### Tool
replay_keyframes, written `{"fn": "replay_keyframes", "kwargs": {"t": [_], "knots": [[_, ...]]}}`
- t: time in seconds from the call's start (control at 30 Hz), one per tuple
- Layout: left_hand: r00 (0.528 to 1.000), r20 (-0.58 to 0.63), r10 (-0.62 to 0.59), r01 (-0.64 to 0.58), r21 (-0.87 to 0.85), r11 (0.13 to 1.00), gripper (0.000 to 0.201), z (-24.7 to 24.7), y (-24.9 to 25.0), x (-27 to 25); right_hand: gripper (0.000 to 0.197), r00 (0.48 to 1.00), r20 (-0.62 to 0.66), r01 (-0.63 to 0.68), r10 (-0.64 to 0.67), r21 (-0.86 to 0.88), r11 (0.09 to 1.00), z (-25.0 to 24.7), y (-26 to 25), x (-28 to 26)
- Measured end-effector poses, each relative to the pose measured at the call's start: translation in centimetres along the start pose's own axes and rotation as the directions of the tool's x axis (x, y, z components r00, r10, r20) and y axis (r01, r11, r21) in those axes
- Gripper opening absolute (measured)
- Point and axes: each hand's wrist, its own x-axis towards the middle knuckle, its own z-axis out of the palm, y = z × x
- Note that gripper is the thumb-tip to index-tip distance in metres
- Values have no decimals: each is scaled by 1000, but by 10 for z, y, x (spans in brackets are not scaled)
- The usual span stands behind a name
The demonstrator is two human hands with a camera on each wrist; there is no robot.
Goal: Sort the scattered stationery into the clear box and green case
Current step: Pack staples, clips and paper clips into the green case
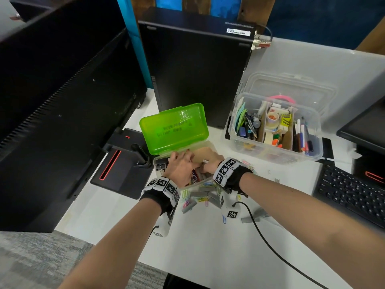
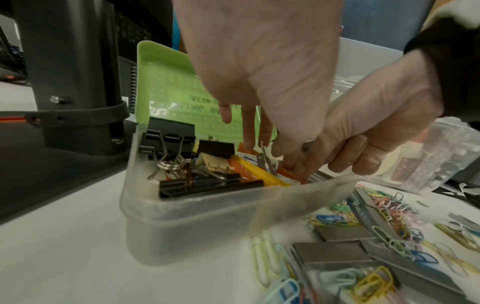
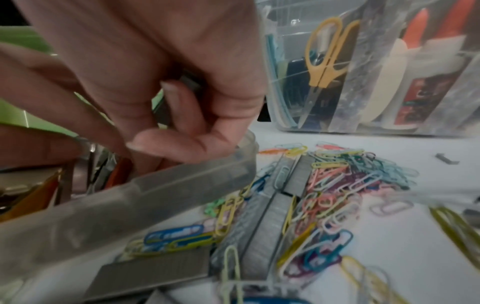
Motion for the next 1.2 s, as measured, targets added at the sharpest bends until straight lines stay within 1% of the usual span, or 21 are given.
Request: {"fn": "replay_keyframes", "kwargs": {"t": [0.07, 0.1, 0.17, 0.23, 0.33, 0.37, 0.43, 0.5, 0.57, 0.63, 0.7, 0.77, 0.83, 0.9, 0.97, 1.03, 1.1, 1.2], "knots": [[1000, 9, -4, 4, 4, 1000, 49, 0, -1, 1, 39, 997, 63, 37, -42, 69, 997, -2, 1, 0], [1000, 20, -5, 4, 10, 1000, 48, -1, 0, 2, 38, 995, 96, 24, -33, 92, 995, -6, 2, 0], [999, 31, -5, 5, 23, 1000, 43, -1, 1, 3, 35, 996, 80, -45, 36, 123, 991, -11, 3, 0], [1000, 29, -2, 1, 22, 1000, 37, 0, 2, 5, 33, 995, 27, -101, 98, 162, 982, -12, 8, 5], [999, 31, 4, -4, 20, 1000, 36, -1, 3, 6, 41, 997, 10, -76, 76, 260, 963, -11, 11, 8], [1000, 24, -2, 2, 25, 1000, 37, 0, 4, 6, 40, 998, 11, -67, 67, 271, 960, -11, 12, 9], [1000, 12, -25, 25, 42, 999, 37, 1, 7, 5, 35, 999, 28, -40, 33, 304, 952, -10, 11, 12], [999, 13, -38, 38, 47, 998, 36, 4, 8, 4, 24, 998, 55, -22, 5, 322, 946, -8, 10, 13], [999, 23, -37, 37, 1, 999, 37, 5, 5, 2, 15, 999, 48, -5, -12, 332, 943, -6, 10, 11], [999, 27, -36, 37, -45, 998, 40, 5, 3, 1, 19, 997, -25, 72, -67, 287, 955, -5, 11, 11], [999, 4, -54, 54, -83, 995, 41, 5, 1, 1, 24, 986, -108, 149, -129, 203, 968, -6, 12, 10], [995, -34, -92, 87, -123, 989, 41, 6, 0, 2, 22, 977, -125, 189, -173, 122, 974, -6, 12, 8], [993, -38, -110, 104, -140, 985, 39, 7, -1, 2, 23, 976, -98, 200, -195, 48, 979, -4, 11, 6], [995, -30, -95, 91, -128, 988, 39, 7, -1, 2, 24, 980, -85, 184, -180, 40, 982, 0, 10, 7], [996, -25, -83, 79, -126, 989, 39, 7, 1, 2, 25, 980, -100, 177, -172, 46, 983, 2, 10, 8], [996, -27, -88, 84, -140, 987, 38, 8, 1, 2, 20, 975, -116, 190, -189, -5, 982, 3, 9, 8], [994, -35, -107, 100, -161, 982, 38, 9, 3, 2, 11, 971, -126, 198, -201, -37, 980, 5, 8, 7], [988, -9, -156, 151, -209, 966, 39, 8, 5, 4, 13, 971, -143, 188, -189, -23, 982, 7, 8, 8]]}}
